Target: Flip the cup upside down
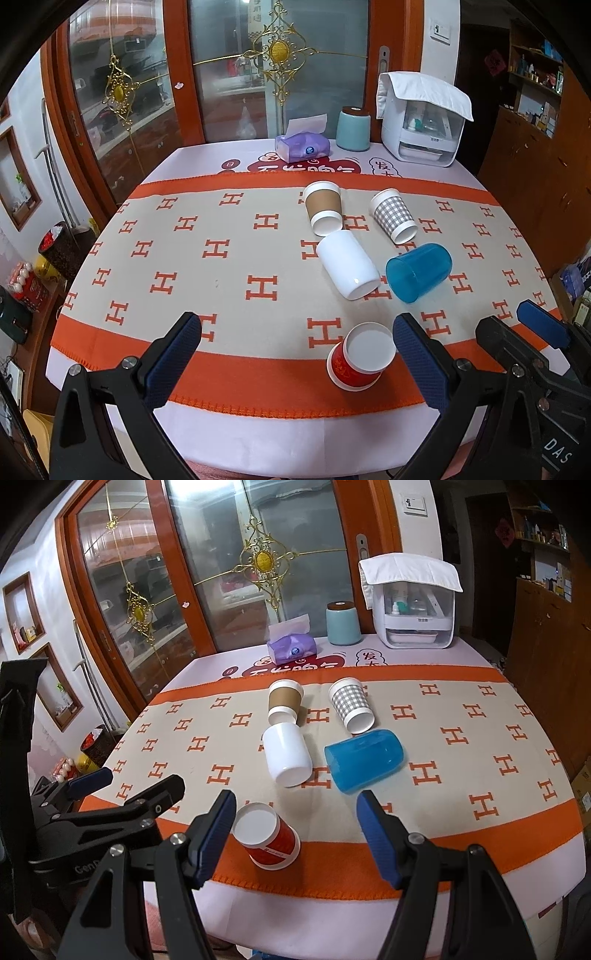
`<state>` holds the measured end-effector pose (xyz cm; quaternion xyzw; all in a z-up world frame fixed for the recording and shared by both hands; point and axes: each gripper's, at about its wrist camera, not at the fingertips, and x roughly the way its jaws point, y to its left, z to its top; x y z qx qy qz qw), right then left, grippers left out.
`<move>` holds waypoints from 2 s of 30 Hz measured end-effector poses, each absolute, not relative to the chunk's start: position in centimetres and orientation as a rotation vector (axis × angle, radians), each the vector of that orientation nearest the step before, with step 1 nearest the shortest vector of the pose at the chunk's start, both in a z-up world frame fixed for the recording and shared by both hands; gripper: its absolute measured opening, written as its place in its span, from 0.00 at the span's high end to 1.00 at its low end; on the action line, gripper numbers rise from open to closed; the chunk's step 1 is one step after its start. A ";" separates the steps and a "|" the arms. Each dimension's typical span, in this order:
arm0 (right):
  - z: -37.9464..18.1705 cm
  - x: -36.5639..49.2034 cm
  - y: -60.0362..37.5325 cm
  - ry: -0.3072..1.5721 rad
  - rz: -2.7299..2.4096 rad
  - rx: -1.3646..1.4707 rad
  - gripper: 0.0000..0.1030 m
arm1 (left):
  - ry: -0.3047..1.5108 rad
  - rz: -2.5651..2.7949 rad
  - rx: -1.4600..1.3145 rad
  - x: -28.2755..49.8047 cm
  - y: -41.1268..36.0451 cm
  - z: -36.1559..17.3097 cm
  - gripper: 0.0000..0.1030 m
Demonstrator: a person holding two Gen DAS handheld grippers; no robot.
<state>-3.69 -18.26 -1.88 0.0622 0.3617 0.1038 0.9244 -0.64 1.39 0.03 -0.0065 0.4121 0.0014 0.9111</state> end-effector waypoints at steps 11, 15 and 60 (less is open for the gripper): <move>-2.0 -3.5 -18.3 0.745 0.210 0.128 0.34 | 0.849 0.004 -0.021 -0.7 1.5 0.0 0.01; -2.0 -3.5 -18.4 0.747 0.210 0.129 0.34 | 0.854 0.006 -0.025 -0.7 1.7 -0.1 0.01; -2.6 -3.7 -18.2 0.747 0.210 0.133 0.34 | 0.864 0.013 -0.034 -0.9 2.0 -0.6 0.01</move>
